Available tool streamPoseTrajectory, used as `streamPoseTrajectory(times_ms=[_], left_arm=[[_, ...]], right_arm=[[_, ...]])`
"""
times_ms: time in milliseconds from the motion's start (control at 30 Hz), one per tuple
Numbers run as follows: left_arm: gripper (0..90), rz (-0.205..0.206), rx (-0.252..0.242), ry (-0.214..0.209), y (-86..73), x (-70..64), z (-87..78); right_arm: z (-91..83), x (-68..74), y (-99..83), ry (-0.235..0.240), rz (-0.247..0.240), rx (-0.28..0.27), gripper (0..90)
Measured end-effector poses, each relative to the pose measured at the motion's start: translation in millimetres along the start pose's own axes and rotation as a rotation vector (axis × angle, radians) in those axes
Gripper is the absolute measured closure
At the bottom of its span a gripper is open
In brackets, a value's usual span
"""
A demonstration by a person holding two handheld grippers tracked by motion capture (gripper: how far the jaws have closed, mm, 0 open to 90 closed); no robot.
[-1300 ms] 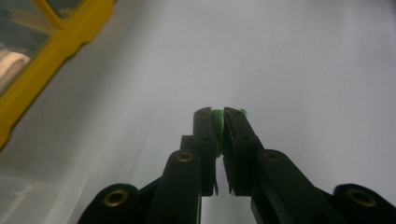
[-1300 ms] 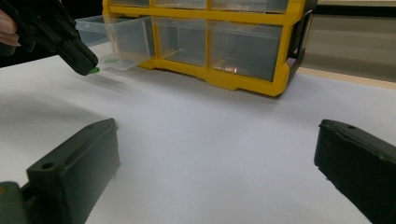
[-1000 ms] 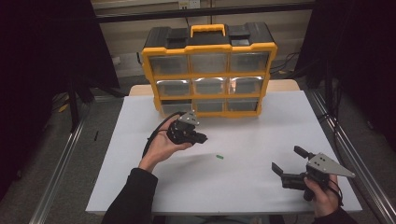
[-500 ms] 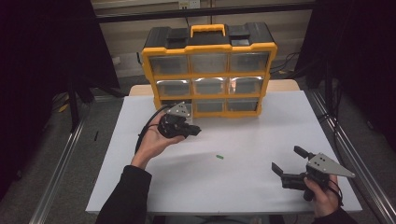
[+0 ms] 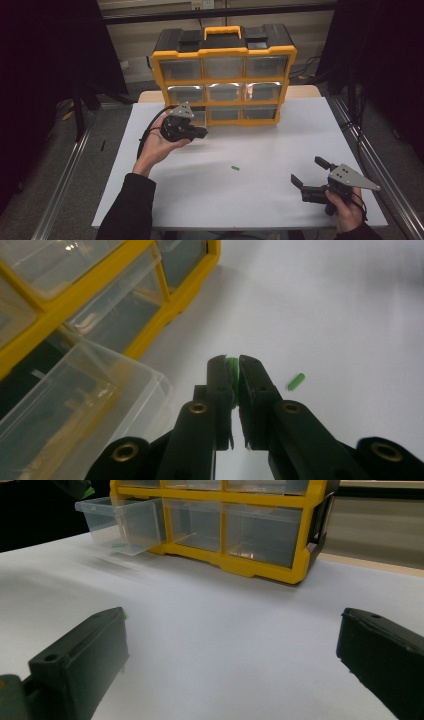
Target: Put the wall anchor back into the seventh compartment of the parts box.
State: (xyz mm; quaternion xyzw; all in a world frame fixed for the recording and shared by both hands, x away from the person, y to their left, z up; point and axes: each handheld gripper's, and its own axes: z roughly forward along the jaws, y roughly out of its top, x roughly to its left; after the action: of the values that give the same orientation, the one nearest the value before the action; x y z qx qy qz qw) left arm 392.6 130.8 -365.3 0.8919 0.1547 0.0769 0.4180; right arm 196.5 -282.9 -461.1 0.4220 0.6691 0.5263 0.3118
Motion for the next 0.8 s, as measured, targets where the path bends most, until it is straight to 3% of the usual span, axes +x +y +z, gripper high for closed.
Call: streamPoseTrajectory(times_ms=[367, 600, 800], left_arm=[[84.6, 0.014, 0.003, 0.055, 6.2, 12.7, -16.5], [84.6, -0.013, -0.013, 0.069, 5.7, 22.7, -25.3], [84.6, -0.018, 0.007, 0.118, 8.1, 37.2, -36.9]], right_arm=[[0.0, -0.2, 0.0, 0.0, -0.001, 0.0, 0.0], [0.1, 0.0, -0.1, 0.001, 0.001, 0.001, 0.0], [0.2, -0.2, -0.1, 0.002, 0.0, 0.001, 0.0]])
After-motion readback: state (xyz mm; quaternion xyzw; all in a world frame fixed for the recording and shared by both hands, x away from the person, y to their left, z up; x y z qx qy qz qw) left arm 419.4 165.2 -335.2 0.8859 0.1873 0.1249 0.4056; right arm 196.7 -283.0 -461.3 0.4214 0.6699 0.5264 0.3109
